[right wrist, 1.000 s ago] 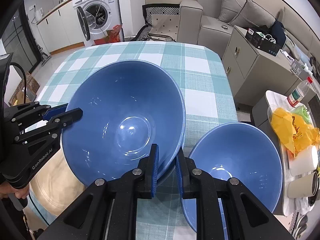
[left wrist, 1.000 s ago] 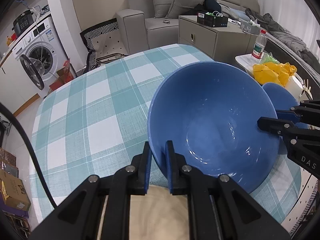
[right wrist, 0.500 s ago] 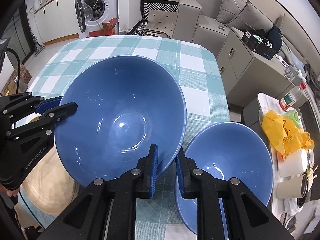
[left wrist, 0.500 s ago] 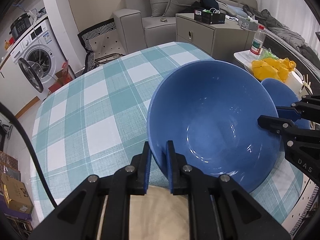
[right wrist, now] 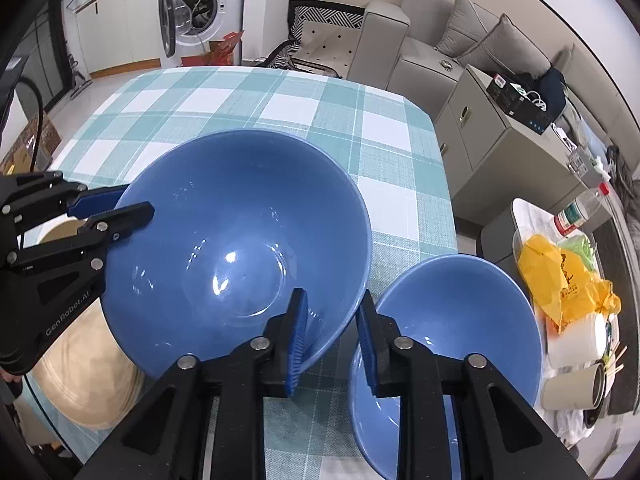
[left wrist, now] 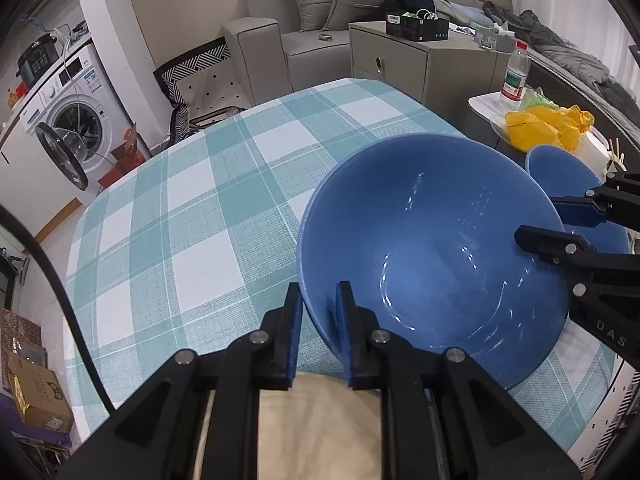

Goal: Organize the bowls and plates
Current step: 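Lower the blue bowl beside the other blue bowl and open both grippers, then move both grippers to the rim of one light-blue bowl, then close both grippers on the light-blue bowl rim, then lift the blue bowl with both grippers and carry it over the other bowl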

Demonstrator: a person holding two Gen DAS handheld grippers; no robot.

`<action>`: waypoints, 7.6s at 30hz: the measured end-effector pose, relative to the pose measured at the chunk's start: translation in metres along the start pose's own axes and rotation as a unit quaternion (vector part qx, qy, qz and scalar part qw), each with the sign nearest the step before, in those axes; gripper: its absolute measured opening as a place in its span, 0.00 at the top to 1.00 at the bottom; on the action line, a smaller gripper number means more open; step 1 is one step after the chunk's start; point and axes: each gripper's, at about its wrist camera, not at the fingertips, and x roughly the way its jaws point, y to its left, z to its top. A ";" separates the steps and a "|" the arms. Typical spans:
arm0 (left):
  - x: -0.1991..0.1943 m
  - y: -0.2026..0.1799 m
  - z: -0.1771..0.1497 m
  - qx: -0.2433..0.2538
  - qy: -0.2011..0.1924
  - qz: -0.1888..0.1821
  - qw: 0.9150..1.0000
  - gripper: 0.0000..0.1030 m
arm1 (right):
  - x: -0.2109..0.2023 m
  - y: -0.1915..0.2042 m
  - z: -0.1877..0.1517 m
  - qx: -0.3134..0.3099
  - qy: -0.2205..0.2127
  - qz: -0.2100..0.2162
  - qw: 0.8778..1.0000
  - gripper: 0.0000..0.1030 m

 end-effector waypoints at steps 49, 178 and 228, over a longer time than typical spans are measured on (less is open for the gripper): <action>-0.075 -0.037 0.032 0.010 -0.102 -0.104 0.989 0.00 | -0.094 -0.122 -0.048 0.175 -0.121 0.043 0.976 0.01; 0.024 -0.181 0.066 0.158 0.011 -0.140 0.977 0.86 | -0.023 -0.171 -0.141 0.233 0.000 0.017 0.972 0.84; -0.071 -0.141 0.079 0.103 -0.099 -0.133 0.981 0.86 | -0.113 -0.148 -0.103 0.190 -0.077 -0.031 0.978 0.84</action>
